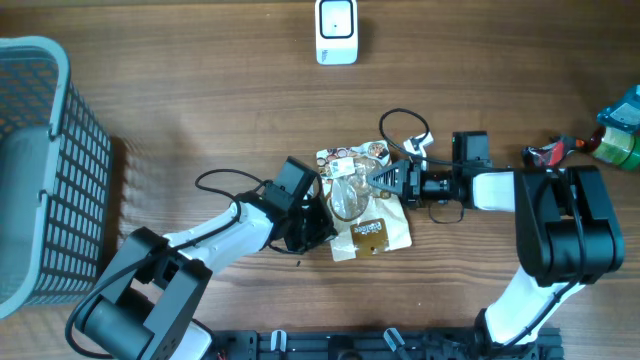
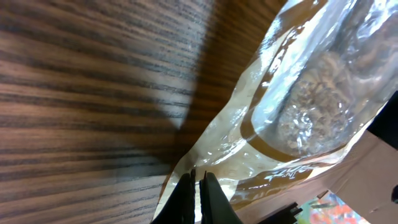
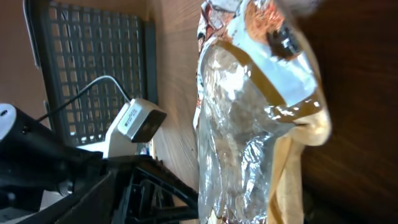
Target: Scan the item barcode
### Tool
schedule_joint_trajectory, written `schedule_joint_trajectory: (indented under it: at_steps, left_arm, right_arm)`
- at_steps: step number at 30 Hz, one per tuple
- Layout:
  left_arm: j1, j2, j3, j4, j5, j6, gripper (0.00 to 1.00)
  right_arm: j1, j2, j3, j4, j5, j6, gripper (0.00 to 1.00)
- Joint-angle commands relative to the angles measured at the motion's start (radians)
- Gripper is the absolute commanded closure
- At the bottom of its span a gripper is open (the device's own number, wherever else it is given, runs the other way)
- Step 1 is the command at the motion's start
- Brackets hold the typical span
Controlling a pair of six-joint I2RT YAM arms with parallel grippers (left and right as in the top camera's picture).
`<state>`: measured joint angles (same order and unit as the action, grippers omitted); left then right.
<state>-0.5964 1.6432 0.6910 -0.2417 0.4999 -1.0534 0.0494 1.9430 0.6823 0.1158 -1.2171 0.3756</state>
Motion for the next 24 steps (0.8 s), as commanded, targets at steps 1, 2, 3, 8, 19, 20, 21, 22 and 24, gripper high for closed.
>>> schedule_joint_trajectory:
  at_steps: [1, 2, 3, 8, 19, 20, 21, 22, 24]
  left_arm:
    - [-0.002, 0.013, -0.007, 0.003, 0.005, -0.01, 0.96]
    - [-0.002, 0.035, -0.007, 0.003, 0.005, -0.01, 0.96]
    - [-0.002, 0.042, -0.007, 0.003, 0.009, -0.01, 0.96]
    - [-0.002, 0.046, -0.007, 0.015, 0.008, -0.01, 0.96]
    - [-0.002, 0.046, -0.007, 0.014, 0.007, -0.009, 0.96]
    - [-0.002, 0.046, -0.007, 0.014, -0.005, 0.003, 0.96]
    - [-0.002, 0.046, -0.007, 0.014, -0.011, 0.005, 0.96]
    - [-0.002, 0.046, -0.007, 0.014, -0.011, 0.005, 0.96]
    - [-0.002, 0.046, -0.007, 0.014, -0.035, 0.007, 0.95]
  right_arm:
    - [0.068, 0.086, -0.051, -0.027, 0.145, -0.059, 0.14]
    - [0.094, 0.086, -0.031, -0.028, 0.145, -0.057, 0.16]
    - [0.105, 0.086, -0.023, -0.028, 0.146, -0.054, 0.2]
    - [0.117, 0.086, -0.018, -0.022, 0.146, -0.055, 0.46]
    - [0.116, 0.086, -0.003, 0.124, 0.09, -0.031, 0.95]
    - [0.113, 0.086, 0.005, 0.124, 0.065, -0.031, 0.95]
    - [0.103, 0.084, 0.007, 0.123, 0.029, -0.023, 0.95]
    - [0.094, 0.084, 0.007, 0.124, 0.011, -0.007, 0.95]
    - [0.071, 0.084, 0.007, 0.124, -0.009, -0.008, 0.95]
